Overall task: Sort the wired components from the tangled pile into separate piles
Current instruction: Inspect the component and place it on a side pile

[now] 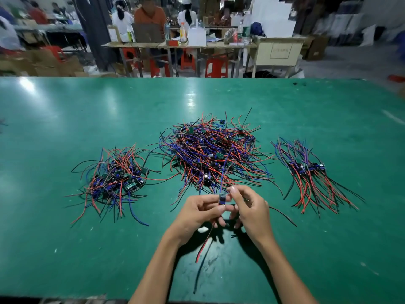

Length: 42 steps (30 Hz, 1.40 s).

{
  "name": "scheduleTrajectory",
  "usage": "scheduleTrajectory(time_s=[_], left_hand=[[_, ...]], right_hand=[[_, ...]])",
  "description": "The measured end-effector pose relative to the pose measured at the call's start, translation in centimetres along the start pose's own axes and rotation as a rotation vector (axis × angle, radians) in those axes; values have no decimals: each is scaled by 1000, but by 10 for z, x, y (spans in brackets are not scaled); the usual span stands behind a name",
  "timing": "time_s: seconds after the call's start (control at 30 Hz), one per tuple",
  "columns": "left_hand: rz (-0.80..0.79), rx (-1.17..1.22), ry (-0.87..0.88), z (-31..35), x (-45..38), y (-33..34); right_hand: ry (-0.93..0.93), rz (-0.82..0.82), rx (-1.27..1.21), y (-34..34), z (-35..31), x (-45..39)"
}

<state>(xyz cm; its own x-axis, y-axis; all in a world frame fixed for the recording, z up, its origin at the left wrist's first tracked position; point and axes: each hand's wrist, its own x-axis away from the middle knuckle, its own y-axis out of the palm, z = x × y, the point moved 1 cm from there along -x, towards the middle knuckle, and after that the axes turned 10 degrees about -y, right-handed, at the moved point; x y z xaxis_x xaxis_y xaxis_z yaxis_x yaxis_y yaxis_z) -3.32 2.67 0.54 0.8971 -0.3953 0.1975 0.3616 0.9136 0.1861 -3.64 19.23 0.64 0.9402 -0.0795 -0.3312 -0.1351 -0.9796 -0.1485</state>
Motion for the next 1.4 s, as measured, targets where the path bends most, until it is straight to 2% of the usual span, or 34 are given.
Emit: scheduleTrajectory(time_s=[0.13, 0.27, 0.47, 0.7, 0.97, 1.13, 1.33, 1.4], left_hand=[[-34, -126, -9, -1, -2, 2], [-49, -141, -33, -2, -2, 5], [55, -127, -67, -4, -3, 7], [208, -209, -6, -8, -2, 8], [407, -276, 85, -13, -1, 4], [383, -143, 98, -11, 4, 2], [353, -71, 118, -6, 6, 0], [296, -61, 106, -6, 6, 0]], right_hand=[[-4, -16, -82, 0, 1, 7], [0, -68, -167, -4, 3, 6], [-38, 120, -92, -7, 10, 4], [16, 389, -225, -13, 12, 3], [44, 517, -171, -15, 14, 3], [108, 631, -294, -20, 15, 2], [99, 648, -335, -20, 18, 1], [102, 646, -340, -21, 19, -1]])
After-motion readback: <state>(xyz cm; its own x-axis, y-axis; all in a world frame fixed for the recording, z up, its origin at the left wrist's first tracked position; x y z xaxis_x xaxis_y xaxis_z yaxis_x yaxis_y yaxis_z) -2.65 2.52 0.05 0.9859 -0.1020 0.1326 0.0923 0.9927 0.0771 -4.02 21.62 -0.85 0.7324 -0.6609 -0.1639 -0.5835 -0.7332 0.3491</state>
